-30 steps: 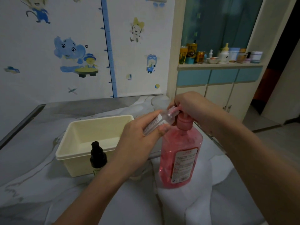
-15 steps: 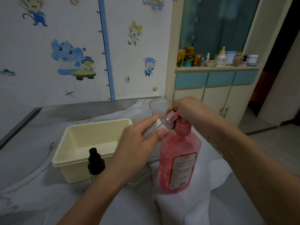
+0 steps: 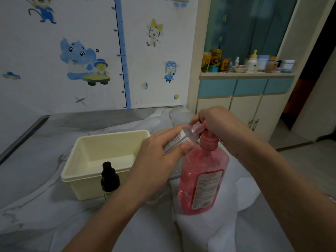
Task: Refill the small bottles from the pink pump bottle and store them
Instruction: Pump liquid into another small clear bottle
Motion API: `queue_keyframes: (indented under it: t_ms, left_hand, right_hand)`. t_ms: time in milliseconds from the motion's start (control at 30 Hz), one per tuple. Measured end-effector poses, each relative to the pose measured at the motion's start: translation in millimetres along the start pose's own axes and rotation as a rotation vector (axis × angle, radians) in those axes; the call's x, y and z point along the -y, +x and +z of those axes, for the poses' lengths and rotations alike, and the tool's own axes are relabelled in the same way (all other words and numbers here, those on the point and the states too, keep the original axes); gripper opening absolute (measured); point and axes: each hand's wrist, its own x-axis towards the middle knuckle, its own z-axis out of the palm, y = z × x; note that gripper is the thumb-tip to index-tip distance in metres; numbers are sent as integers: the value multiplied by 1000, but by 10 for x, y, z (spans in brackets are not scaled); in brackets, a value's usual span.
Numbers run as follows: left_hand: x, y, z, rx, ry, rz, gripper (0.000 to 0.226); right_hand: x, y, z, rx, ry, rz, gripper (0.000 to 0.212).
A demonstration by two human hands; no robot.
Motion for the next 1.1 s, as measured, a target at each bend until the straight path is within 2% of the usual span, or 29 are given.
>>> queue_keyframes:
  t_ms: [67,167,233,300,400,533,633,767,867,933,1033,1100]
  left_hand:
    - [-4,0,-3,-4,-2,0,31]
    - [23,-3,10,7,0,-11,31]
    - [41,-9,20,18,19,-17,34]
    - [50,-12,21,18,27,-18,35]
    - [53,1,17,20,25,-18,35]
    - [45,27,-9,1,54,10,37]
    - [45,24,-18,-5,54,12,38]
    - [62,15,14,14,48,4,38]
    - [64,0,16,15,33,-2,36]
    - [62,-9,18,15,45,3,36]
    - [36,-7,10,6,52,17,34]
    - [32,-4,4,-3,64,30,33]
  right_hand:
    - [-18,-32,-13,7,-114,-45,31]
    - [47,-30,62,-1,-733,-183,17]
    - [73,17,109,-54,-1030,-161,33]
    - [71,6,134,-27,-1096,-161,40]
    - [74,44,123,-29,-1016,-138,40]
    - [113,167,77,87,-794,-120,33]
    - [144,188,68,118,-876,-104,33]
    - [69,64,99,-62,-1044,-225,32]
    - [30,10,131,-75,-1136,-223,39]
    - [35,10,132,-67,-1060,-205,38]
    - [29,46,64,-15,-557,-166,20]
    - [46,82,38,55,-488,-180,26]
